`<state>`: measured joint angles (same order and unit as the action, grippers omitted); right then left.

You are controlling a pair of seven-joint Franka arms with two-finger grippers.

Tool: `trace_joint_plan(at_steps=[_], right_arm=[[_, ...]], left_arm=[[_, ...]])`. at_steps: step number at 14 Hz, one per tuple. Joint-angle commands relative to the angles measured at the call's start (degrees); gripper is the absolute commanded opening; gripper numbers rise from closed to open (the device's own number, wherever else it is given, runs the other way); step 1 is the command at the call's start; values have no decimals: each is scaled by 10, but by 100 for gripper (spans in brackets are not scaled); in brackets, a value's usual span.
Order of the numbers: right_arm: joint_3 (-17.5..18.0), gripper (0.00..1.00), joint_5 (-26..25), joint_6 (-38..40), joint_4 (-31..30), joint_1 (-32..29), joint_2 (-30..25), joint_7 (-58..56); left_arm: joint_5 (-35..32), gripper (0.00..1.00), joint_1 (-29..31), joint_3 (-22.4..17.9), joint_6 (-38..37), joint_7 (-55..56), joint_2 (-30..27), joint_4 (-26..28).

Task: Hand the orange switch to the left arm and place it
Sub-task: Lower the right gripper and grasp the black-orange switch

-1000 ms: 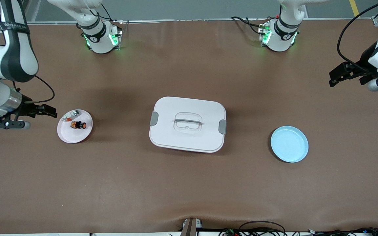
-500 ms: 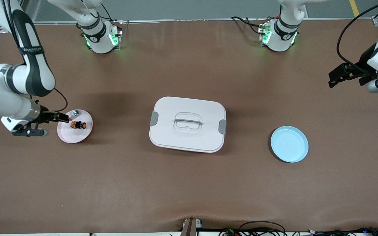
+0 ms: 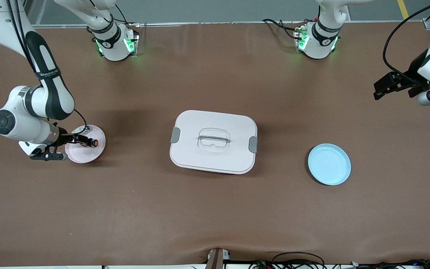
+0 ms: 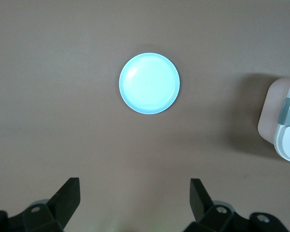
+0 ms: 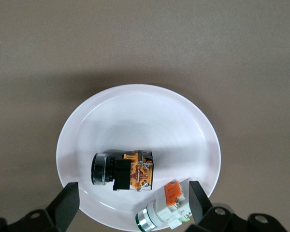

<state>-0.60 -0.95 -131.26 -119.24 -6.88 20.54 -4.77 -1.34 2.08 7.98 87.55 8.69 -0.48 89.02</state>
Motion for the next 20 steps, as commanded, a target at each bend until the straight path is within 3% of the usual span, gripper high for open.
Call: trace_joint_plan(at_steps=[1,20], right_arm=[[5,100,3,-11,4,-1,14,13],[6,100,20,-29,3,6,73,14]], left_arm=[[-1,100,0,1,-7,-12,0,-6],[0,100,2,1,-7,-13,-1,-6]])
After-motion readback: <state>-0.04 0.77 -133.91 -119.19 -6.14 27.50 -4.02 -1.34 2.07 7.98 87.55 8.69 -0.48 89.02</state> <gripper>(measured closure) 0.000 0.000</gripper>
